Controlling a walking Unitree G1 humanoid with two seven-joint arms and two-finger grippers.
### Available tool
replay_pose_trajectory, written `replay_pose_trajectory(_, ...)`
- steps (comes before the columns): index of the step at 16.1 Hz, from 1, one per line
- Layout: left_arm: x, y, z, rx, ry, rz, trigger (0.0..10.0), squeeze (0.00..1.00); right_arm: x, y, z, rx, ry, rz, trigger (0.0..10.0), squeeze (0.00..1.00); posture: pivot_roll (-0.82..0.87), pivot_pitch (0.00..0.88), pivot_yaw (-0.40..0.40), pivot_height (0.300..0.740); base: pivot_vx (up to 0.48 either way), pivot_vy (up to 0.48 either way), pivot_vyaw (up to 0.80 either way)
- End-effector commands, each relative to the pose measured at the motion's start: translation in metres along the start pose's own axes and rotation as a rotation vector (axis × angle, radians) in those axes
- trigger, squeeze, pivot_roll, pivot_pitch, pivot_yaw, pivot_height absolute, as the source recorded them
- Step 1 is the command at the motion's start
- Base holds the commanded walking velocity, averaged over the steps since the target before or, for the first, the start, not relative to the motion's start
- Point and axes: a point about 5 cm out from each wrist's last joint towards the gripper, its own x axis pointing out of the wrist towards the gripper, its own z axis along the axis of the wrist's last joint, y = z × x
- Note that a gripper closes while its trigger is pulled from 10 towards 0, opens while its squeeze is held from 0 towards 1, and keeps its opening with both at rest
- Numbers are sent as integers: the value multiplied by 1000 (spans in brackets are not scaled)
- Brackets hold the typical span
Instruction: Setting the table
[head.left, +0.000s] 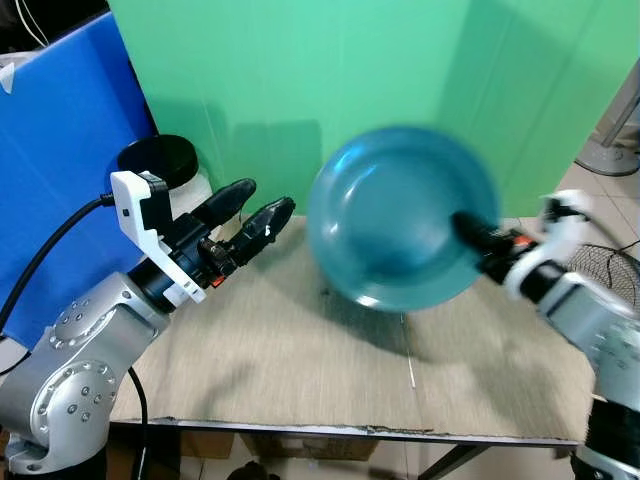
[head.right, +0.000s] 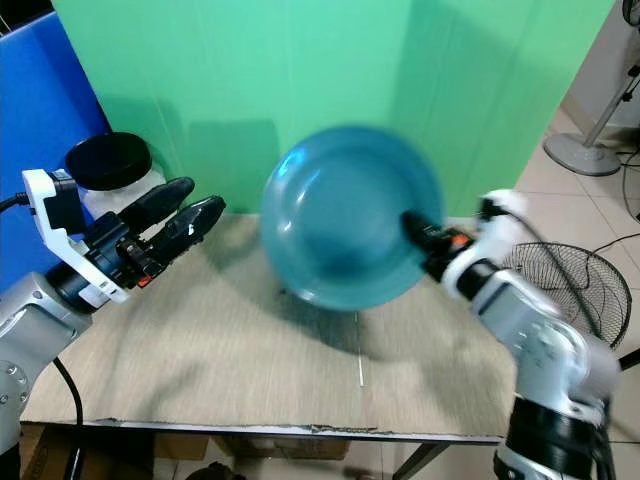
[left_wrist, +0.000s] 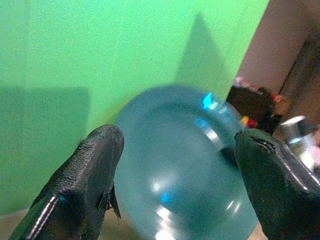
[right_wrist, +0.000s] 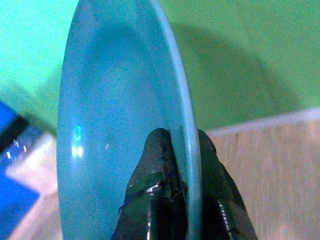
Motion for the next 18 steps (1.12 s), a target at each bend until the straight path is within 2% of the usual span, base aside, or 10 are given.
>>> replay_pose_trajectory(1, 1, 3, -2, 39, 27, 37, 10000, 0, -6, 10, 16, -22, -121, 27, 0, 0, 70, 0, 33, 740, 0, 0, 0)
replay_pose_trajectory(2, 2, 7, -9, 112, 84, 90, 10000, 0, -14, 14, 20, -33, -168, 12, 10000, 0, 72, 0, 26, 740, 0, 0, 0)
replay_pose_trajectory(3, 5, 12, -15, 188, 115, 171, 10000, 0, -20, 22, 21, -119, -200, -13, 10000, 0, 71, 0, 25, 740, 0, 0, 0)
replay_pose_trajectory(5, 11, 25, -23, 252, 118, 363, 10000, 0, -30, 37, 20, -228, -320, -110, 10000, 0, 61, 0, 27, 740, 0, 0, 0)
replay_pose_trajectory(6, 15, 22, -27, 326, 145, 356, 10000, 0, -32, 43, 16, -272, -342, -129, 10000, 0, 57, 0, 28, 740, 0, 0, -800)
replay_pose_trajectory(7, 18, 19, -34, 361, 175, 357, 10000, 0, -33, 46, 11, -311, -354, -150, 10000, 0, 50, 0, 33, 740, 0, 0, -800)
replay_pose_trajectory(8, 19, 19, -36, 375, 169, 371, 10000, 0, -33, 47, 11, -301, -358, -163, 10000, 0, 46, 0, 34, 740, 0, 0, -800)
replay_pose_trajectory(9, 24, 17, -40, 374, 147, 406, 10000, 0, -30, 45, 4, -383, -289, -219, 10000, 0, 44, 0, 34, 740, 0, 0, -800)
replay_pose_trajectory(10, 27, 16, -42, 369, 137, 419, 10000, 0, -28, 45, 2, -422, -276, -219, 10000, 0, 46, 0, 30, 740, 0, 0, -800)
replay_pose_trajectory(18, 29, 19, -43, 362, 119, 452, 10000, 0, -18, 50, -7, -457, -262, -239, 10000, 0, 46, 0, 28, 740, 0, 0, -800)
